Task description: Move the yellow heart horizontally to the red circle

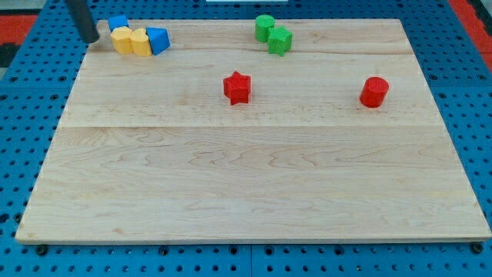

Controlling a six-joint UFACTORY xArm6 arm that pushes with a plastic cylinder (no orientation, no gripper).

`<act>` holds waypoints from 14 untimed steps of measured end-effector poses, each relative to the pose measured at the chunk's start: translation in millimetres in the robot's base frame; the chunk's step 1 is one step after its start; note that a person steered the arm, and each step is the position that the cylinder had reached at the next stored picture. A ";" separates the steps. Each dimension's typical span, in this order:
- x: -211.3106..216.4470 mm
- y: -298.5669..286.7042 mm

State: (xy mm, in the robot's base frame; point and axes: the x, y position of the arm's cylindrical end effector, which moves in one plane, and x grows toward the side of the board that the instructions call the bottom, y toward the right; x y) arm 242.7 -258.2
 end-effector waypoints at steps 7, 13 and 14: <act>63.8 247.7; 187.5 285.3; 165.3 311.6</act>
State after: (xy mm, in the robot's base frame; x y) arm 408.0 53.3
